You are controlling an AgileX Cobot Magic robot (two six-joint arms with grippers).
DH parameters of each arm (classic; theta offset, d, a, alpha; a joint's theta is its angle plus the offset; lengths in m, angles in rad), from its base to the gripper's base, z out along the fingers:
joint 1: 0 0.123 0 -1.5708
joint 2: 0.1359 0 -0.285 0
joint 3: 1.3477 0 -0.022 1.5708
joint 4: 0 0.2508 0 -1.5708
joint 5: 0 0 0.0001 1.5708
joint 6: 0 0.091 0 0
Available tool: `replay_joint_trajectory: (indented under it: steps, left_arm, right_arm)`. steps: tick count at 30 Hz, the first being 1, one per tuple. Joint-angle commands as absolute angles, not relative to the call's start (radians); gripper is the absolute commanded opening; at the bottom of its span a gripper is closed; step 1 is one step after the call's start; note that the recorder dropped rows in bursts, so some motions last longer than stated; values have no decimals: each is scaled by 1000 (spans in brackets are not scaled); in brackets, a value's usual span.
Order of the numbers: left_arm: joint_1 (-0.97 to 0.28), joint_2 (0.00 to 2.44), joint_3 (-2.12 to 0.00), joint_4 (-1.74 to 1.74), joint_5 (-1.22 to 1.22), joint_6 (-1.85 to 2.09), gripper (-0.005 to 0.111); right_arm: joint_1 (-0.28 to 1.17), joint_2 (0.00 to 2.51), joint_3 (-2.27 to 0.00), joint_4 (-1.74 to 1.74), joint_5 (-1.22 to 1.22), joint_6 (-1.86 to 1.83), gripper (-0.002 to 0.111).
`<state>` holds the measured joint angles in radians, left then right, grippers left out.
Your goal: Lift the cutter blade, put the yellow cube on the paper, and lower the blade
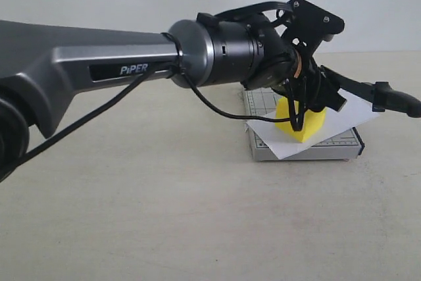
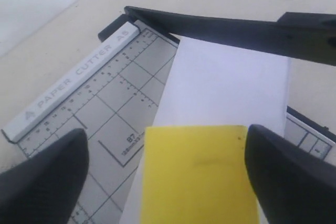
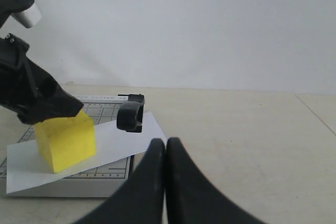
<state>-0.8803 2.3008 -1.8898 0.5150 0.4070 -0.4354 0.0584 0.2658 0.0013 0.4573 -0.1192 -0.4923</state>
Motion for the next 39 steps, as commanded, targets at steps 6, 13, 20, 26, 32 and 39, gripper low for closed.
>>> replay_joint_trajectory:
  steps: [6, 13, 20, 26, 32, 39]
  left_arm:
    - [-877, 2138, -1905, 440, 549, -446, 59]
    - [-880, 2023, -1864, 440, 583, -431, 22]
    - [-880, 1832, -1615, 440, 461, -440, 13]
    - [-880, 1607, -1263, 440, 227, -515, 13]
    - [-880, 1370, -930, 440, -6, -538, 13]
    - [-880, 1227, -807, 440, 16, -568, 13]
  right_arm:
    - [59, 263, 0, 461, -123, -494, 0]
    - [59, 263, 0, 461, -123, -494, 0]
    - [59, 263, 0, 461, -123, -494, 0]
    - [59, 263, 0, 461, -123, -494, 0]
    - [59, 263, 0, 461, -123, -494, 0]
    - [59, 263, 0, 461, -131, -494, 0]
